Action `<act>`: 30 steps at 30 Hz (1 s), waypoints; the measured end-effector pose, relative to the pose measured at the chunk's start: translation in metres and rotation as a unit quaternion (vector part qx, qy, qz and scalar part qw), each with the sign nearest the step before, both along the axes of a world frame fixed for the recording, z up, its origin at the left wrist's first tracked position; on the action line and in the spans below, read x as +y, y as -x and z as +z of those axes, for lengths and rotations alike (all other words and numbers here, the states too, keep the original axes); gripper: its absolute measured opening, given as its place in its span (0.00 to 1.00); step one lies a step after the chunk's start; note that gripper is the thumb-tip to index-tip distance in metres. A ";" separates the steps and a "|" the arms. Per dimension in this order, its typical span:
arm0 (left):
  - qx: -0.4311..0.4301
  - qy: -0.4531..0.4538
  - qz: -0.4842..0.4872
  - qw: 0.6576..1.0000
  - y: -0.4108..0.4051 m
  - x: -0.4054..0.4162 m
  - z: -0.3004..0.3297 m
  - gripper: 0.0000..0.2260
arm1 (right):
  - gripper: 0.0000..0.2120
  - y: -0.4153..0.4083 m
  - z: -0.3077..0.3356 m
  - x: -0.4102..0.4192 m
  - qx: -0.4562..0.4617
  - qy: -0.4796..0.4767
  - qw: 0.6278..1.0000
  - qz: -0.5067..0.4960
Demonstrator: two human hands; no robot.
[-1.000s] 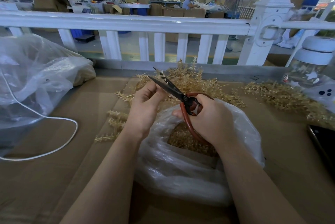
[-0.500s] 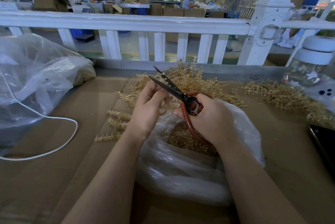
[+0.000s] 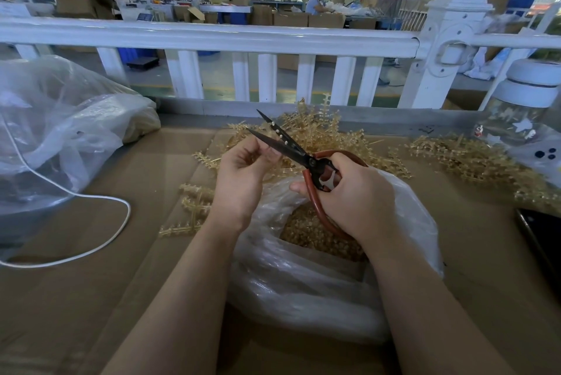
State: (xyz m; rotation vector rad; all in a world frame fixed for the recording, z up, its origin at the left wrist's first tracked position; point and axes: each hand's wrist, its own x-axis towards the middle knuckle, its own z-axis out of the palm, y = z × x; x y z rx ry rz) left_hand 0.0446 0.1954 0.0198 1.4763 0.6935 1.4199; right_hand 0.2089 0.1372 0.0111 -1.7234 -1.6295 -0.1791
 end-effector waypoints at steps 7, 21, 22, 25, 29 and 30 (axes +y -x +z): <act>-0.008 0.012 -0.011 1.000 0.000 -0.001 0.003 0.05 | 0.30 0.000 0.000 0.000 -0.007 -0.014 1.000 0.000; 0.005 0.015 -0.008 1.000 0.000 -0.005 0.007 0.08 | 0.27 -0.003 -0.004 0.003 0.005 -0.003 1.000 0.008; 0.007 0.012 -0.003 1.000 0.000 -0.005 0.006 0.06 | 0.27 -0.003 -0.004 0.003 0.002 0.000 1.000 0.005; -0.002 -0.004 0.013 1.000 0.001 -0.005 0.006 0.05 | 0.27 -0.004 -0.004 0.003 0.000 0.007 1.000 -0.003; 0.001 -0.015 0.031 0.999 0.002 -0.002 0.004 0.04 | 0.27 -0.004 -0.004 0.003 0.006 0.006 1.000 0.002; 0.006 -0.021 0.037 0.999 0.002 -0.002 0.003 0.05 | 0.27 -0.003 -0.004 0.003 0.004 0.004 1.000 0.004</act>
